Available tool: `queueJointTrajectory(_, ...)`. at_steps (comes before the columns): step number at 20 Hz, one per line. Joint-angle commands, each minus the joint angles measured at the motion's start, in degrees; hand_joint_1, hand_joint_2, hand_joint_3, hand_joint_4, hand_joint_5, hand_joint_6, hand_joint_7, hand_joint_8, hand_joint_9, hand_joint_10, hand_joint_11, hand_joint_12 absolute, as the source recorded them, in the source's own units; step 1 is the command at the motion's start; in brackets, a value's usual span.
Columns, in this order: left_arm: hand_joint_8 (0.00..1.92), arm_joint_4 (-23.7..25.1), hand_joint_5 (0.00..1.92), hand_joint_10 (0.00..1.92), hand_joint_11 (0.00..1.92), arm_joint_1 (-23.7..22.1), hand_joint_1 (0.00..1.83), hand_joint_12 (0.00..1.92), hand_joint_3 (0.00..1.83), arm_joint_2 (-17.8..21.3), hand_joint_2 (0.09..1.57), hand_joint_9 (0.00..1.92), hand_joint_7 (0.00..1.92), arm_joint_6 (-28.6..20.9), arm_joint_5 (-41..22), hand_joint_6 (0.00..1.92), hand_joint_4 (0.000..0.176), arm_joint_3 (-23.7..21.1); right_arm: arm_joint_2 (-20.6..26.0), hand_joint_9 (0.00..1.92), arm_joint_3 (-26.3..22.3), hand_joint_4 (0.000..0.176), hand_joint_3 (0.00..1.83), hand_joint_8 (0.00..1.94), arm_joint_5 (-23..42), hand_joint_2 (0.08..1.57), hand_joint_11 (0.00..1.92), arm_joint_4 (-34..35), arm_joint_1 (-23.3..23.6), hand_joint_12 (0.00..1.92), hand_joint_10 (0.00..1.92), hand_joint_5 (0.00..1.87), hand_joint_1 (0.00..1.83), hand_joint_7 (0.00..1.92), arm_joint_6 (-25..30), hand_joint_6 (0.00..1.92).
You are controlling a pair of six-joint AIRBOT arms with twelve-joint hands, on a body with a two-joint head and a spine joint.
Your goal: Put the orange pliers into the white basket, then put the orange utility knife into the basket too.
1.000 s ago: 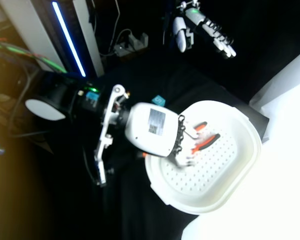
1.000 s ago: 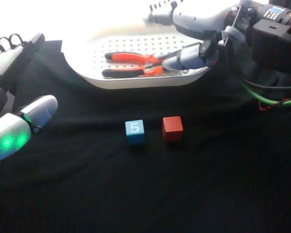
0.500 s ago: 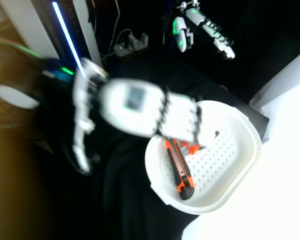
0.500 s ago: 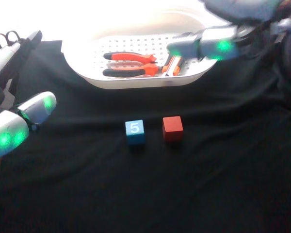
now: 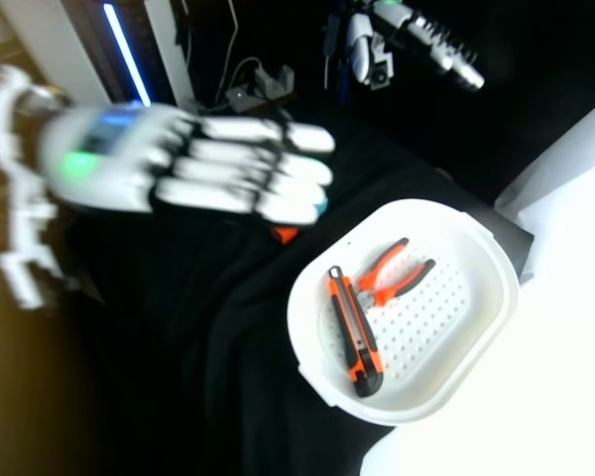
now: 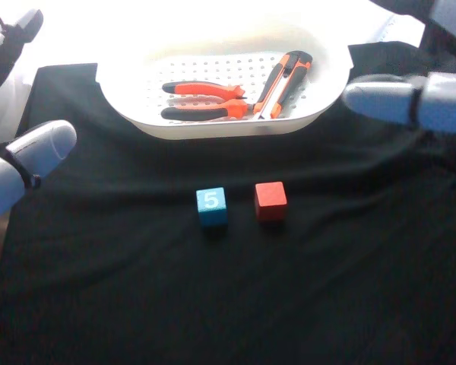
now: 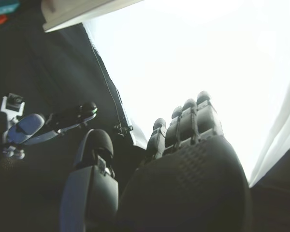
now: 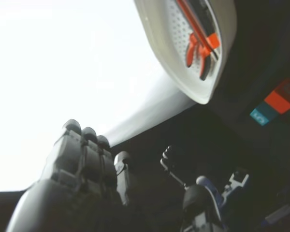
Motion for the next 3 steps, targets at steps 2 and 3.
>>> queueJointTrajectory(2,0.0,1.02,0.0,0.0,0.0,-0.55,0.26,0.0,0.0,0.93,1.24,0.0,0.0,0.18,-8.31,0.0,0.127,-0.21,1.87,0.0,-1.31,0.173,0.0,0.0,11.73,1.13,0.0,2.61,-1.76,0.0,0.0,0.0,0.17,0.0,0.02,0.0)
queueJointTrajectory(3,0.0,1.07,0.0,0.0,0.0,-0.48,0.28,0.0,0.0,1.23,1.23,0.0,0.0,0.27,-8.63,0.0,0.138,-0.36,2.8,0.0,-2.0,0.175,0.0,0.0,13.69,1.1,0.0,3.7,-3.08,0.0,0.0,0.0,0.15,0.0,0.01,0.0)
